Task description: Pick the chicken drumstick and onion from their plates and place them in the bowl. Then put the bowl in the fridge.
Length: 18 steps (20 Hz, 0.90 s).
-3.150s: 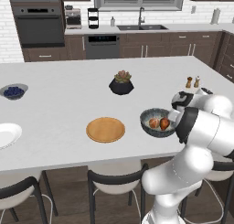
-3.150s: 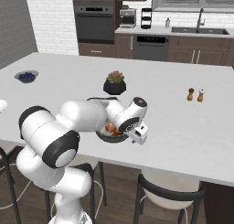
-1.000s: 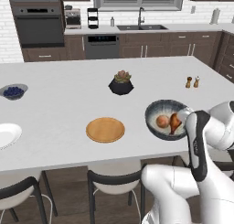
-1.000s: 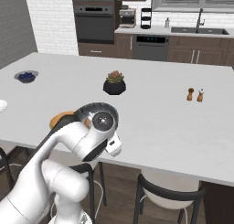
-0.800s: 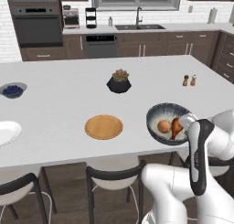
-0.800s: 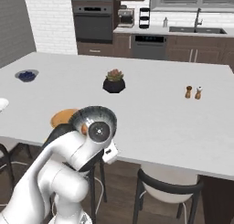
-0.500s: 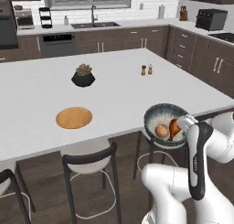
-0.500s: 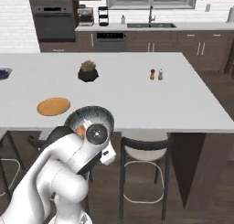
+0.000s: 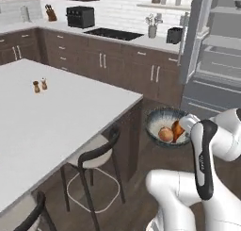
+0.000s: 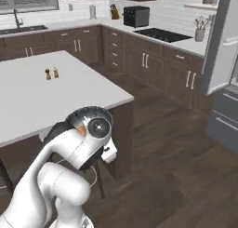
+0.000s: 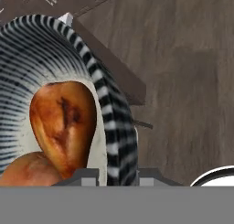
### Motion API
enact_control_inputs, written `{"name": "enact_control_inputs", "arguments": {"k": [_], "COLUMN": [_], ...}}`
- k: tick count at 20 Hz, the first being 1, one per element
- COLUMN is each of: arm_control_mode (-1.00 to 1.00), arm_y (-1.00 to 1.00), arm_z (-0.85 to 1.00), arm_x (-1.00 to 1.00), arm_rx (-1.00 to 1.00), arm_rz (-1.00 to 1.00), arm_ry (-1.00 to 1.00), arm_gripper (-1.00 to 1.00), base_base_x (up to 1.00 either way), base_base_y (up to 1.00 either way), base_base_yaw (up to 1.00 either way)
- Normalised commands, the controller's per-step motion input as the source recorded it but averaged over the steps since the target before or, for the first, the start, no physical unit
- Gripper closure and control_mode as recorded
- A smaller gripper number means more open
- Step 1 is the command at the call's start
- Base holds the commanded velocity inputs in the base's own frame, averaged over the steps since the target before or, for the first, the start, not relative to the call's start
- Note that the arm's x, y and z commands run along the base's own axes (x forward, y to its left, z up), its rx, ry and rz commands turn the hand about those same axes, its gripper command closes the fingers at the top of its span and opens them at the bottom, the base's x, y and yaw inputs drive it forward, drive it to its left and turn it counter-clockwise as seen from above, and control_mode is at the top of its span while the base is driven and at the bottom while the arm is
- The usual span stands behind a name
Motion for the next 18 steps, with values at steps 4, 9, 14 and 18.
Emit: {"name": "enact_control_inputs", "arguments": {"k": [4, 9, 14, 18], "arm_control_mode": [1.0, 1.0, 1.0, 1.0], "arm_y": [0.0, 0.0, 0.0, 0.0], "arm_z": [0.0, 0.0, 0.0, 0.0], "arm_x": [0.0, 0.0, 0.0, 0.0], "arm_rx": [0.0, 0.0, 0.0, 0.0], "arm_rz": [0.0, 0.0, 0.0, 0.0], "arm_ry": [0.0, 0.0, 0.0, 0.0], "arm_gripper": [1.0, 1.0, 1.0, 1.0], "base_base_x": [0.15, 0.91, 1.0, 1.0], "base_base_y": [-0.39, -0.32, 0.35, 0.58], "base_base_yaw": [-0.97, -0.59, -0.24, -0.22]}}
